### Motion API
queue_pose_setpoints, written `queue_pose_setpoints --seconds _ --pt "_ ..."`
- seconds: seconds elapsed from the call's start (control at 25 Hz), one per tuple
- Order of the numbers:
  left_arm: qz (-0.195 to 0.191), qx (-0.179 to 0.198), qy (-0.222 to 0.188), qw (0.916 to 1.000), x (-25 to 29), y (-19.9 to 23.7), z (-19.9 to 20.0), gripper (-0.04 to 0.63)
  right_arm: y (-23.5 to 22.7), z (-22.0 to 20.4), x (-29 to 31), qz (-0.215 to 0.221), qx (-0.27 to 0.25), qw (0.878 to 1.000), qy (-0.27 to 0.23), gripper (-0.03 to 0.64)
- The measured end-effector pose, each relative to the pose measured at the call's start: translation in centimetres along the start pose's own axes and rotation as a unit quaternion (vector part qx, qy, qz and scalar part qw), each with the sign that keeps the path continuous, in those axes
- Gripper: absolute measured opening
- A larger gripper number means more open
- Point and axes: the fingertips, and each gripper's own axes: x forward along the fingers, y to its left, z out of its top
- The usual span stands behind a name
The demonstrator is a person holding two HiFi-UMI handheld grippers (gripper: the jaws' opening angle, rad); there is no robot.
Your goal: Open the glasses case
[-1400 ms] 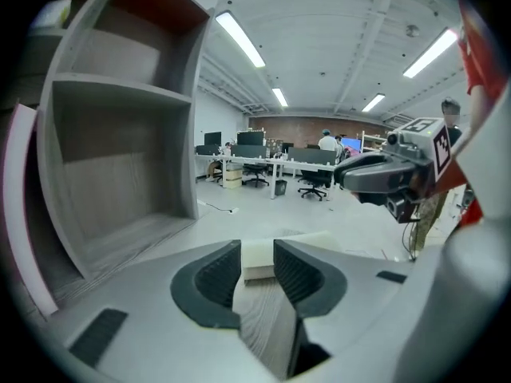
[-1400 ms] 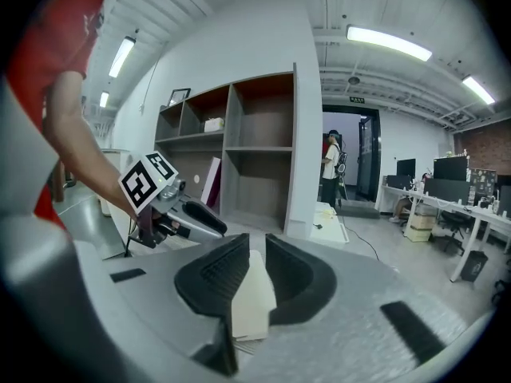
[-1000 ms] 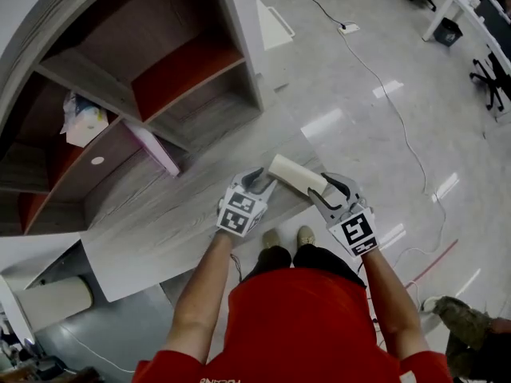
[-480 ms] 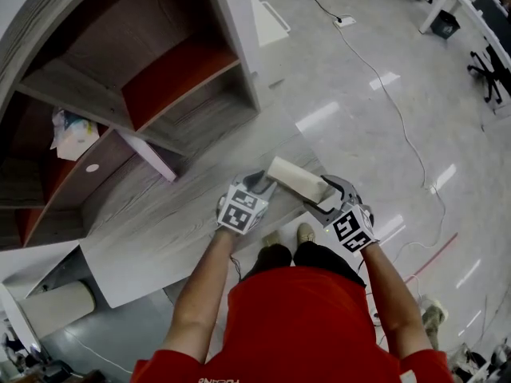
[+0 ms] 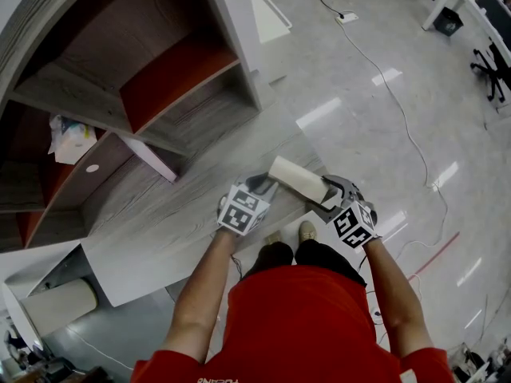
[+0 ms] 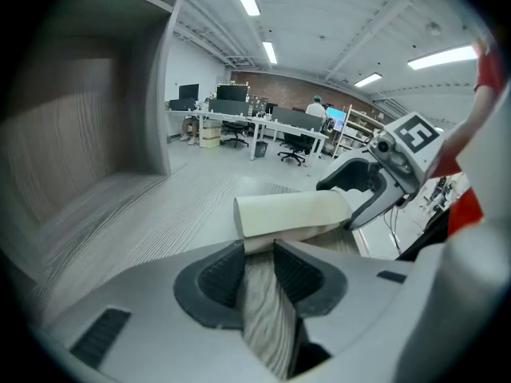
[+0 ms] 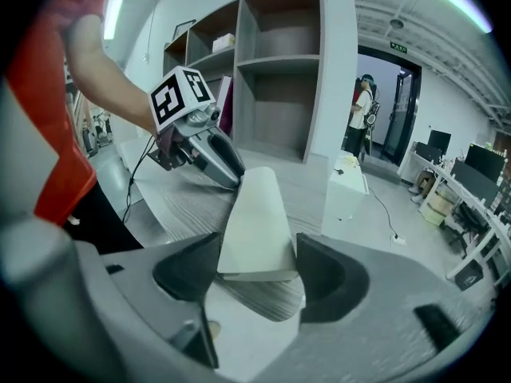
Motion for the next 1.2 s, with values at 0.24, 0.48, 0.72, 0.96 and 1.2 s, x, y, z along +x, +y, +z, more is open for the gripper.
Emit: queue_pose_setpoints --seconds 0.24,0.48,0.72,0.96,1.2 --pt "0.001 0.000 0.003 1.0000 0.0 -0.1 0.1 0.110 -0.5 0.3 -0.3 0.040 0.044 0.998 -0.022 0.299" --pt "0.004 0.000 0.007 1.0000 0.2 0.0 0.0 0.110 -1.8 1.3 -1.5 0.071 0.108 0.990 -0.057 0.262" --pt "0.010 -0.002 0.006 0.9999 0.3 0.0 0.3 0.110 -4.2 2.4 -2.8 0.053 0.145 0.983 -0.096 0.120" --pt "0.012 -0.002 0.011 0.9999 0.3 0.1 0.2 0.110 -6.5 2.3 -2.9 0.012 0.154 0.982 -0.107 0.057" --pt "0.020 0.000 0.011 0.9997 0.4 0.4 0.2 0.110 -8.4 1.9 -2.3 -0.018 0.166 0.980 -0.108 0.052"
